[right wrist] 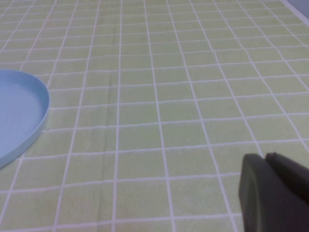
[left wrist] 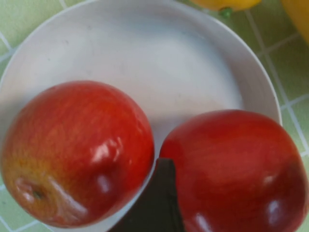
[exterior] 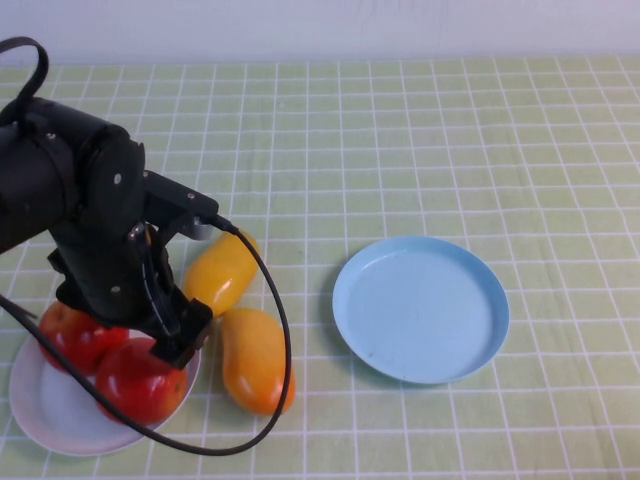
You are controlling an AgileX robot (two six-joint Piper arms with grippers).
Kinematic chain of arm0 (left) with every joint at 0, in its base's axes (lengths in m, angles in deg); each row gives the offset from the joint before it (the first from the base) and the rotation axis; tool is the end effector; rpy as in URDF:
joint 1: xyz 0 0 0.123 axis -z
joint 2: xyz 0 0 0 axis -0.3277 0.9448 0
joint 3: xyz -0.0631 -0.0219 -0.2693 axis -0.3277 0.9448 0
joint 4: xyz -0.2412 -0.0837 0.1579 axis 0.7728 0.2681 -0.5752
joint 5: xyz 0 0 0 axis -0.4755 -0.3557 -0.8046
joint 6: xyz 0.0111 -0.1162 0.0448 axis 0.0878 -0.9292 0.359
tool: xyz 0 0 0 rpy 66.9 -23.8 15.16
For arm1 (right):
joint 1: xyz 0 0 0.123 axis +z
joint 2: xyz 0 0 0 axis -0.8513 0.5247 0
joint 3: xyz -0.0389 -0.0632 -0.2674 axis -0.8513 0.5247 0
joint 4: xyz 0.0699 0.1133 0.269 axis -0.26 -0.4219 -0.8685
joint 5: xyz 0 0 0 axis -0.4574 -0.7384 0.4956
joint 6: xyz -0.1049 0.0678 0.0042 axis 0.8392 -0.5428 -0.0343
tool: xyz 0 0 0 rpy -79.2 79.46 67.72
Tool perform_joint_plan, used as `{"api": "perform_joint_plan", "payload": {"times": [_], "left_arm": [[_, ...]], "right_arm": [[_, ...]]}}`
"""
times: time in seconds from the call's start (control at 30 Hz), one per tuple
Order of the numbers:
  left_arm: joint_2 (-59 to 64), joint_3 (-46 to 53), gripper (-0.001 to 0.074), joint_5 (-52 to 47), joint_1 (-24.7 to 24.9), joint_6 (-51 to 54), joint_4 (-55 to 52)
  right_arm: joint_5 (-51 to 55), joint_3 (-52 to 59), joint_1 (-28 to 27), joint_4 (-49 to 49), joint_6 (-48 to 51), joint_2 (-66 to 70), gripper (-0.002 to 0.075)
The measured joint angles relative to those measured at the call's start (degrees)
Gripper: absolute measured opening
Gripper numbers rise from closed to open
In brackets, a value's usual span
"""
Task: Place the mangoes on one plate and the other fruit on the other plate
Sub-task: Put one type of fruit in the left plate, then put another type of fruit in the right plate
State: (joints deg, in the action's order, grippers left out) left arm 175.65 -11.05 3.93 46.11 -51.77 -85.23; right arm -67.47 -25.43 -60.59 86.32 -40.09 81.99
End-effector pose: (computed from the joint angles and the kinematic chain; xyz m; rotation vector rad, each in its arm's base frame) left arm 0.3165 -0.1489 0.1886 0.8652 2.8746 0.0967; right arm 0.1425 -0.0030 0.1609 0.0757 1.8562 0.0335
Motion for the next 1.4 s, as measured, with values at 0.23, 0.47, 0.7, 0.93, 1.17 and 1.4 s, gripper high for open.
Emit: {"api": "perform_joint_plan", "payload": {"times": [0.23,0.47,0.7,0.93,1.17,1.4], "left_arm": [[-0.9,0.0,0.0669,0.1,0.1,-0.1,0.0],[-2.3,-0.1,0.0669,3.1,3.0,-0.1,-0.1],[-2.4,-0.1,0.064,6.3,5.4,-0.1,-0.1],[-2.4,-0.1,0.038,8.6,5.5,-0.1,-0.1],[-3.1,-0.1,0.0046,10.8,5.5,-0.1,-0.1],[-4.7,-0.3,0.0,12.5,5.5,-0.1,-0.1]], "right_arm": [[0.0,0.0,0.0,0.0,0.0,0.0,-0.0017],[0.0,0.0,0.0,0.0,0.0,0.0,-0.0016],[0.0,0.0,0.0,0.0,0.0,0.0,-0.0017],[0.0,0.0,0.0,0.0,0.0,0.0,-0.0016],[0.0,0.0,0.0,0.0,0.0,0.0,-0.0016],[0.0,0.0,0.0,0.0,0.0,0.0,-0.0016]]}}
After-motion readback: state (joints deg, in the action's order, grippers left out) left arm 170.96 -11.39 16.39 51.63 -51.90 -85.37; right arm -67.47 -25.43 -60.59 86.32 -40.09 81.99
